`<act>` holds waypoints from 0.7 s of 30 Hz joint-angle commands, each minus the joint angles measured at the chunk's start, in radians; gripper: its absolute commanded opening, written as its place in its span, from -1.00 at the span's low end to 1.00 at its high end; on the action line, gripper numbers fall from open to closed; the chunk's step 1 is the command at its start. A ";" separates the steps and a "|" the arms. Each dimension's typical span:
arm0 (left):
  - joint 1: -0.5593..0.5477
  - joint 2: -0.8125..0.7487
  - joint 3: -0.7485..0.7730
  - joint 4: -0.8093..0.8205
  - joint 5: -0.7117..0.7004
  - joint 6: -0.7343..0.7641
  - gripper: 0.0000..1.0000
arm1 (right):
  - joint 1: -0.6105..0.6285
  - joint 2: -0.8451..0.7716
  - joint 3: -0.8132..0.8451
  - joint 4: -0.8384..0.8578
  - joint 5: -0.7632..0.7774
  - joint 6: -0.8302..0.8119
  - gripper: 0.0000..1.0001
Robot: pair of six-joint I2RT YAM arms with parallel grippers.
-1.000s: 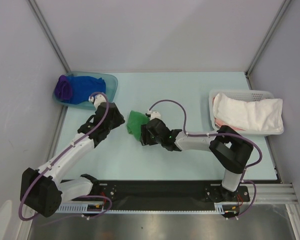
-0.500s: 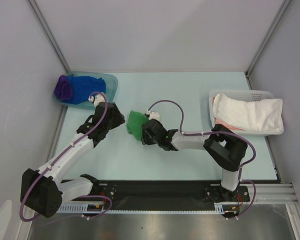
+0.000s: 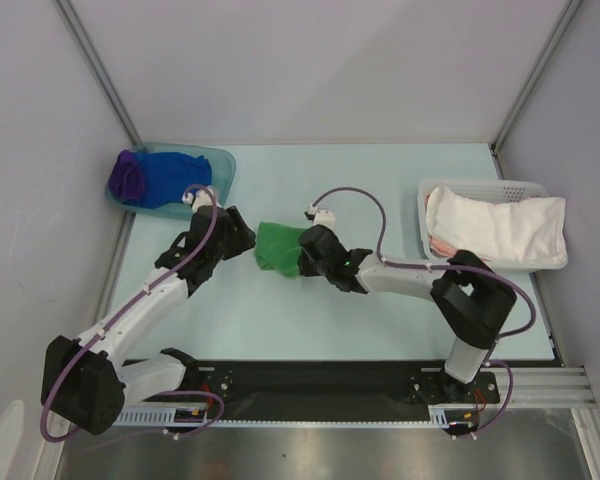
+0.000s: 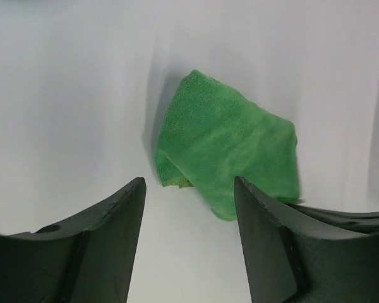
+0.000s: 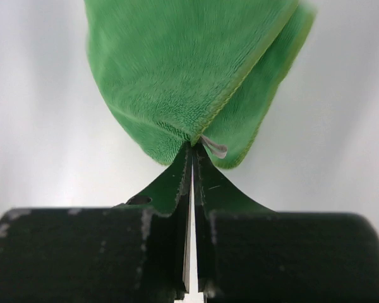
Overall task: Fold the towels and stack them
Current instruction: Flatten out the crumpled towel
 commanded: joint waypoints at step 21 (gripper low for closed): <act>-0.138 0.402 0.099 0.263 0.263 0.007 0.21 | -0.359 -0.400 -0.073 -0.166 0.075 -0.130 -1.00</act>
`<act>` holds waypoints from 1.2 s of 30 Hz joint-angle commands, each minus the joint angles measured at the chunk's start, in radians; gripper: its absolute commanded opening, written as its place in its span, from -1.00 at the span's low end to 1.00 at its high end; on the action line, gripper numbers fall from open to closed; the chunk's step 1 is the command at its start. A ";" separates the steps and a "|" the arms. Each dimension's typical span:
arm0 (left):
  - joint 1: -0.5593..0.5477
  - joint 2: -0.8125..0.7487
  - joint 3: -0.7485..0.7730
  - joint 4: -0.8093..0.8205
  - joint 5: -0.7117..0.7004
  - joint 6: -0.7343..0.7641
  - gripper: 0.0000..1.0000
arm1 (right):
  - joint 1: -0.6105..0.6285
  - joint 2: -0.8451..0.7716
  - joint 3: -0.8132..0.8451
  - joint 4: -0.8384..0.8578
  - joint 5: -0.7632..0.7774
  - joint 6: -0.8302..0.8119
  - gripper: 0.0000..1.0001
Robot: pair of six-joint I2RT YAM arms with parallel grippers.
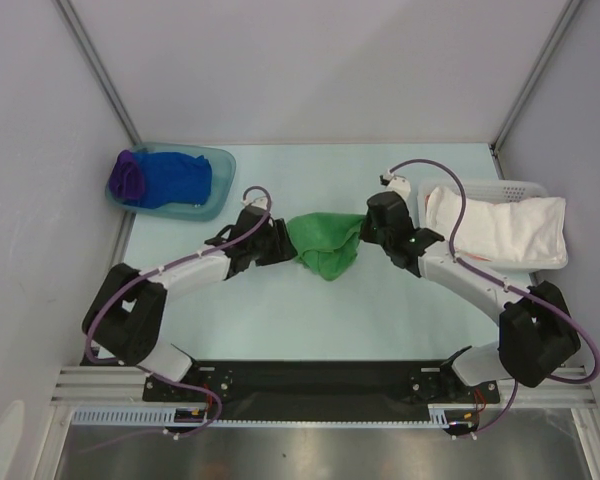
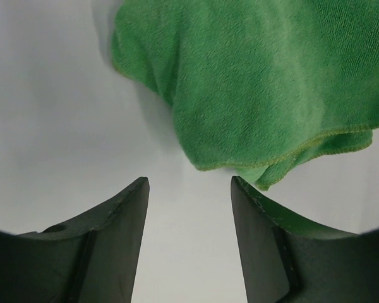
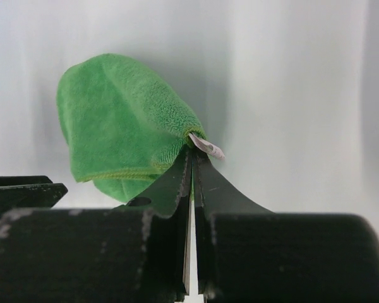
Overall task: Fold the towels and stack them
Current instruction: Flatten out the crumpled towel
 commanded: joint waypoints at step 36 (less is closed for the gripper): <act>-0.032 0.346 0.265 0.164 0.124 -0.135 -0.01 | -0.146 -0.070 -0.010 -0.030 0.002 -0.029 -1.00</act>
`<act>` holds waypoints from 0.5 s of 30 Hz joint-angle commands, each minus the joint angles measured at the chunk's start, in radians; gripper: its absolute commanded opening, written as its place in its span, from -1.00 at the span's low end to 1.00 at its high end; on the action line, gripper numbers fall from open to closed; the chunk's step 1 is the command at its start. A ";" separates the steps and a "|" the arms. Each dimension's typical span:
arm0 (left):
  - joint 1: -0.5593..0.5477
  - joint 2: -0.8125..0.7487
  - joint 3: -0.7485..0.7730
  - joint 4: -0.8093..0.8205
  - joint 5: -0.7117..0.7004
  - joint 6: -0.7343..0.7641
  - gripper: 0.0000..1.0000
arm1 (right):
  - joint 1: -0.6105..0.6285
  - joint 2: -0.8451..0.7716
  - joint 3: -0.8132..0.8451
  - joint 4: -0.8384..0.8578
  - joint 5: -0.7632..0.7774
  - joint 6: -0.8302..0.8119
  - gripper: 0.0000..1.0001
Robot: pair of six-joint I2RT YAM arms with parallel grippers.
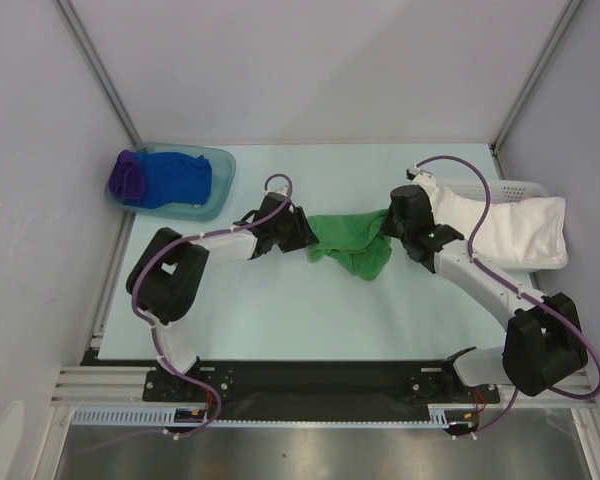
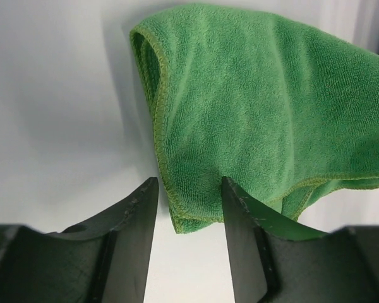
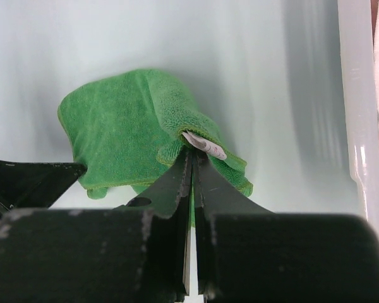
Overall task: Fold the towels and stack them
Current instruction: Flatten out the crumpled towel
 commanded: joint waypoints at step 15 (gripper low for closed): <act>-0.014 -0.021 0.015 0.023 0.019 -0.036 -0.07 | 0.001 -0.009 -0.002 0.032 -0.003 -0.008 -1.00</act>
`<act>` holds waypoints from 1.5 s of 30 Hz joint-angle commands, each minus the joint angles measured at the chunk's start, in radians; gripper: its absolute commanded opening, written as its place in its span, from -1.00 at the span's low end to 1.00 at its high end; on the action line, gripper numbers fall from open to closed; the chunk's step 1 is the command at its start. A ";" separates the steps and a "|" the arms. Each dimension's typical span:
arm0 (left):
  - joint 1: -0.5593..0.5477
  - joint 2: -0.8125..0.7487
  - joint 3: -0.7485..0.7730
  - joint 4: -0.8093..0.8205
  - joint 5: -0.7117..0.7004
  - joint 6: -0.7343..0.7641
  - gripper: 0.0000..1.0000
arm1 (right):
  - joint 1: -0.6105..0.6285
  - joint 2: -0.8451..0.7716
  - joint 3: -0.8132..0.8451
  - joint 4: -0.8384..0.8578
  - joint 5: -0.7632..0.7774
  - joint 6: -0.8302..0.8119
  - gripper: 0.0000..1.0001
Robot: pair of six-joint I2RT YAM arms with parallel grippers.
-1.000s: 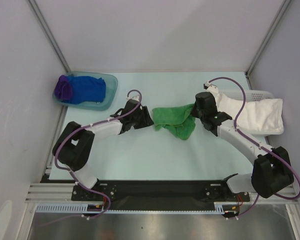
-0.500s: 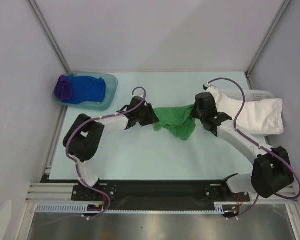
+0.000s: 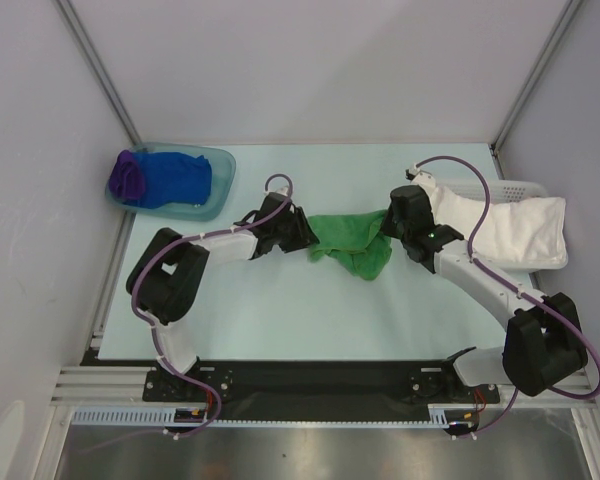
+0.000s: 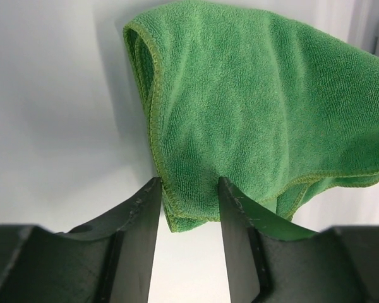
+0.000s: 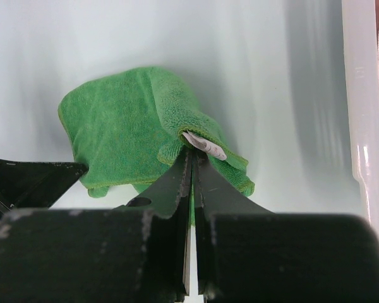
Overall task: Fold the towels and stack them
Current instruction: Flatten out the crumpled towel
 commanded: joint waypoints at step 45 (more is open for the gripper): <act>-0.010 -0.020 0.015 0.017 0.003 0.018 -0.27 | 0.000 -0.026 -0.007 0.036 0.004 -0.009 -1.00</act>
